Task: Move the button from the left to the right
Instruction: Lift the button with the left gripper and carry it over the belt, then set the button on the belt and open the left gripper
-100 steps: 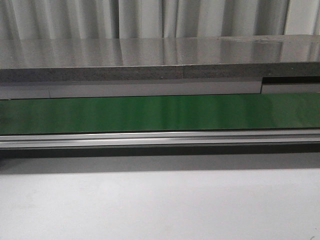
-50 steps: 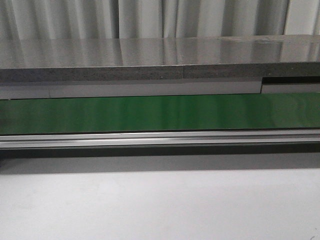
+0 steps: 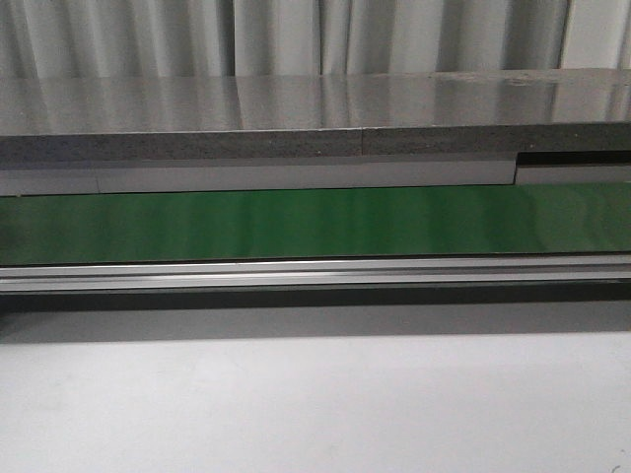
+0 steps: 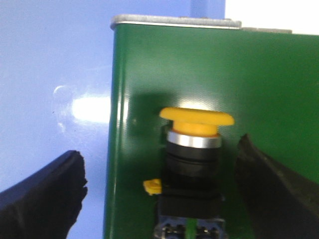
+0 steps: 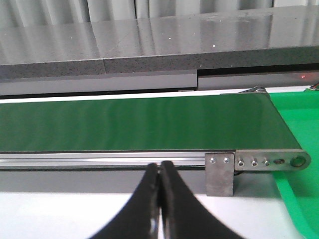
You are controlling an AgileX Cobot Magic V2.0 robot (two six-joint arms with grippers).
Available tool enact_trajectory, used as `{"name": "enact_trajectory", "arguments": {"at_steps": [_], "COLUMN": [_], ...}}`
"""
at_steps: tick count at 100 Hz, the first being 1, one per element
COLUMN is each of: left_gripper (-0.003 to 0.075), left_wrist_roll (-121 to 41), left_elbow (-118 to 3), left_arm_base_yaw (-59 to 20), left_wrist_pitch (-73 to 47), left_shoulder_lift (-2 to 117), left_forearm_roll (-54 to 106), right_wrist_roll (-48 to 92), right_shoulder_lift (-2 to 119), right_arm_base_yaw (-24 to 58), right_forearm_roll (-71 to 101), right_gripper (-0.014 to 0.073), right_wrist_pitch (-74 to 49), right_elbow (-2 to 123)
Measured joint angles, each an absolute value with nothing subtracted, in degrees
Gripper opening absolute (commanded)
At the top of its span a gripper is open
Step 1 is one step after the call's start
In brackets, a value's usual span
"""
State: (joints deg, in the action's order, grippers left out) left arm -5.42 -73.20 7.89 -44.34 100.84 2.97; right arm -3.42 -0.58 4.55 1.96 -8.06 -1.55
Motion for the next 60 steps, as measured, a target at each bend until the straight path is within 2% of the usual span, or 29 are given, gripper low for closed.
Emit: {"name": "enact_trajectory", "arguments": {"at_steps": [20,60], "left_gripper": [0.0604,0.0599], "left_wrist_roll": [-5.42,-6.44], "left_elbow": [-73.0,-70.1], "left_arm_base_yaw": [7.19,1.39], "left_wrist_pitch": [-44.26,-39.98], "left_shoulder_lift": [97.39,81.18], "left_forearm_roll": [3.21,3.41], "right_wrist_roll": [-3.42,-3.42], "right_shoulder_lift": [-0.58,-0.58], "right_arm_base_yaw": [4.55,4.55], "right_forearm_roll": [1.96,1.96], "right_gripper": [-0.0067,-0.0067], "right_wrist_pitch": [-8.06,-8.06], "right_elbow": [-1.55,-1.55]}}
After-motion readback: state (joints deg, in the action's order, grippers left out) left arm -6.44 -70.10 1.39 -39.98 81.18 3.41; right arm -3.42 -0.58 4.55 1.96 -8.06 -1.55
